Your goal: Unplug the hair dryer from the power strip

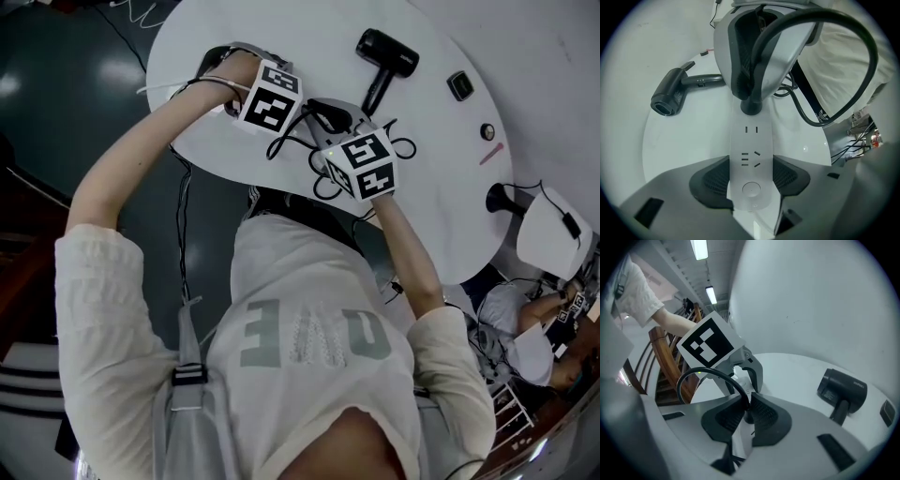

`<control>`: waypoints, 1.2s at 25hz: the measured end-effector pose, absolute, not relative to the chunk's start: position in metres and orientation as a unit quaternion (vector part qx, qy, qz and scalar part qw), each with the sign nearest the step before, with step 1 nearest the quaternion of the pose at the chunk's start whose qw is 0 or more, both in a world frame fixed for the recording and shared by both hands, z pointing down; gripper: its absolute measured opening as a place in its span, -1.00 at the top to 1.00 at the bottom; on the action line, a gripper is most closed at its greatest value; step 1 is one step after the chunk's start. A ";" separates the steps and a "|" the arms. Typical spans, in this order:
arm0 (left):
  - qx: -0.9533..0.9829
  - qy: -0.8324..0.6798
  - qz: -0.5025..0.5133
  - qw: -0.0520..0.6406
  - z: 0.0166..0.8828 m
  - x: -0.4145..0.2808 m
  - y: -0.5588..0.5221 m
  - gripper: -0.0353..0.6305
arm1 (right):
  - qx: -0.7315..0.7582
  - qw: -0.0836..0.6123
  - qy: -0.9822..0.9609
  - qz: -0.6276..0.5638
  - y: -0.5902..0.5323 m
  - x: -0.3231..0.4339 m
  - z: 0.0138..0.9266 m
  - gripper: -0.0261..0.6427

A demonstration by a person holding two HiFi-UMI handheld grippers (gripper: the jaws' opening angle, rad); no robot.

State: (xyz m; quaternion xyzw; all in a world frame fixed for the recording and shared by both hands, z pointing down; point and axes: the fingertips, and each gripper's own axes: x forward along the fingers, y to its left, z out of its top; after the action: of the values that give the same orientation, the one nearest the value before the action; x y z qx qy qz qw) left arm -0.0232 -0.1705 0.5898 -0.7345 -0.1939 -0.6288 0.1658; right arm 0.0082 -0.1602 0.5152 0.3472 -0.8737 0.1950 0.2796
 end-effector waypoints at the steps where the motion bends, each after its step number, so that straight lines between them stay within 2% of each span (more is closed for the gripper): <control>1: -0.737 -0.194 -0.627 0.163 0.590 -0.020 -0.169 0.11 | 0.349 0.271 -0.874 0.202 -0.159 0.011 0.514 0.78; 11: -0.740 -0.197 -0.627 0.144 0.592 -0.003 -0.157 0.09 | 0.342 0.258 -0.889 0.160 -0.146 0.022 0.494 0.79; 13: -0.739 -0.199 -0.628 0.143 0.595 0.000 -0.157 0.08 | 0.347 0.188 -0.905 0.159 -0.150 0.023 0.458 0.79; 15: -0.745 -0.198 -0.619 0.148 0.595 0.000 -0.162 0.08 | 0.370 0.107 -0.917 0.102 -0.169 0.027 0.382 0.79; 17: -0.762 -0.189 -0.604 0.139 0.591 -0.005 -0.162 0.08 | 0.380 0.118 -0.917 0.033 -0.181 0.037 0.346 0.78; 23: -0.762 -0.188 -0.606 0.132 0.591 -0.012 -0.161 0.08 | 0.378 0.147 -0.914 0.011 -0.170 0.044 0.345 0.78; 30: -0.757 -0.186 -0.612 0.136 0.591 -0.008 -0.161 0.08 | 0.375 0.149 -0.915 0.010 -0.166 0.041 0.343 0.78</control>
State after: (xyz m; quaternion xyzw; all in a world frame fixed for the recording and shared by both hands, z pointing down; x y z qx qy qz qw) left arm -0.0084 -0.1612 0.5910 -0.7565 -0.1865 -0.6119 0.1359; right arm 0.0411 -0.1664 0.3426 0.3751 -0.9148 0.0095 0.1494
